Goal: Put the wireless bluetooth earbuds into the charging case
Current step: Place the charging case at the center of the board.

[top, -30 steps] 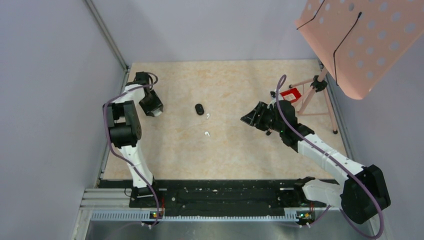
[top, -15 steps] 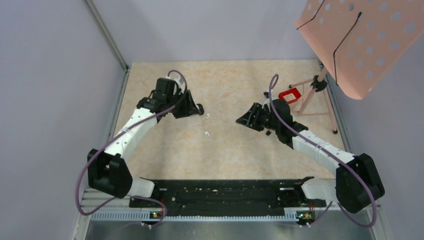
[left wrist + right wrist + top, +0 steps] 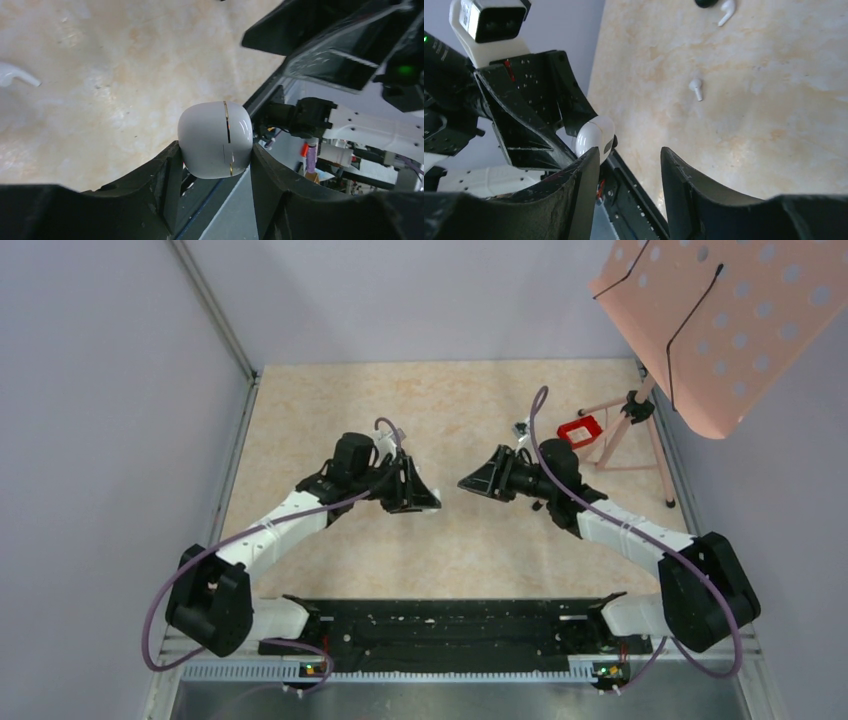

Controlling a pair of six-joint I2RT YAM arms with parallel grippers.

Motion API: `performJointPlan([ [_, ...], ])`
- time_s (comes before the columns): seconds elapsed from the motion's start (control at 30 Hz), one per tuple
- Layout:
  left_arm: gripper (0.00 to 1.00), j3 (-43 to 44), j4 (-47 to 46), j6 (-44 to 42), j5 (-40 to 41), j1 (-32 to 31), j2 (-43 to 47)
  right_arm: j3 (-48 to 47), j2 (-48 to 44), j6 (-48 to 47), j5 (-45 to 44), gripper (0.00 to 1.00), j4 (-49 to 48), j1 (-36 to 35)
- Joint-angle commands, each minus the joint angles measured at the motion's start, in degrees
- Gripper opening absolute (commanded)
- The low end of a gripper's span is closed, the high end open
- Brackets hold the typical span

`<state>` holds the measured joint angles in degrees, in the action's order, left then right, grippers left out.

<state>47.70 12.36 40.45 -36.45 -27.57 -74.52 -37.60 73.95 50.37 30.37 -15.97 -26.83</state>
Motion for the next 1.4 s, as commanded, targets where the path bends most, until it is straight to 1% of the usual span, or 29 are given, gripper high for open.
performJointPlan([
  [0.0,0.36,1.0,-10.8,3.1,-8.0,0.1,2.6,1.6,0.9,3.7,8.7,0.49,-12.7,0.0],
  [0.1,0.36,1.0,-11.9,3.1,-9.5,0.2,2.5,1.6,1.7,5.7,10.5,0.50,-13.9,0.0],
  [0.2,0.37,1.1,-10.9,1.9,-8.3,0.1,2.0,1.5,2.8,8.1,10.3,0.51,-13.7,0.1],
  [0.33,0.37,4.1,0.4,-3.7,1.1,-0.5,-1.3,1.1,2.6,6.2,0.9,0.51,-1.9,0.2],
  [0.37,0.37,4.4,2.2,-4.8,2.8,-1.0,-2.3,1.3,2.3,5.4,-1.4,0.51,0.3,0.2],
  [0.5,0.36,5.4,8.8,-7.6,13.8,-4.9,-6.8,1.8,0.3,1.7,-9.0,0.50,8.6,0.7],
  [0.6,0.33,5.3,11.9,-6.2,24.1,-7.5,-10.7,-0.3,-1.2,-3.1,-15.0,0.50,16.6,0.7],
  [0.67,0.33,4.1,11.8,-4.8,27.2,-8.1,-11.9,-0.9,-2.8,-4.8,-18.1,0.50,20.4,0.8],
  [0.73,0.34,2.6,10.5,-3.7,29.5,-8.9,-11.3,-0.9,-4.6,-5.8,-20.0,0.50,21.5,0.8],
  [0.83,0.39,2.7,12.1,-3.1,35.4,-11.0,-10.0,-1.1,-5.9,-6.4,-21.0,0.50,22.3,0.9],
  [0.97,0.67,3.7,14.1,-3.1,39.6,-12.5,-10.6,-1.3,-4.9,-6.2,-19.7,0.50,21.5,1.0],
  [1.1,0.79,5.3,17.0,-3.5,43.3,-14.4,-12.1,-1.1,-4.5,-5.7,-18.7,0.50,20.5,1.0],
  [1.13,0.81,5.9,17.9,-3.5,44.3,-15.3,-12.1,-1.2,-4.6,-5.7,-18.7,0.50,20.5,1.0],
  [1.2,0.83,8.1,21.2,-3.2,48.2,-18.3,-11.9,-1.2,-4.9,-5.8,-18.7,0.50,20.7,0.9],
  [1.3,0.79,12.1,26.2,-1.5,55.9,-23.1,-12.6,-1.1,-5.0,-6.0,-18.6,0.50,20.6,1.0],
  [1.37,0.76,15.4,28.5,0.1,59.7,-25.9,-13.7,-1.0,-4.9,-5.9,-18.4,0.50,20.3,0.9],
])
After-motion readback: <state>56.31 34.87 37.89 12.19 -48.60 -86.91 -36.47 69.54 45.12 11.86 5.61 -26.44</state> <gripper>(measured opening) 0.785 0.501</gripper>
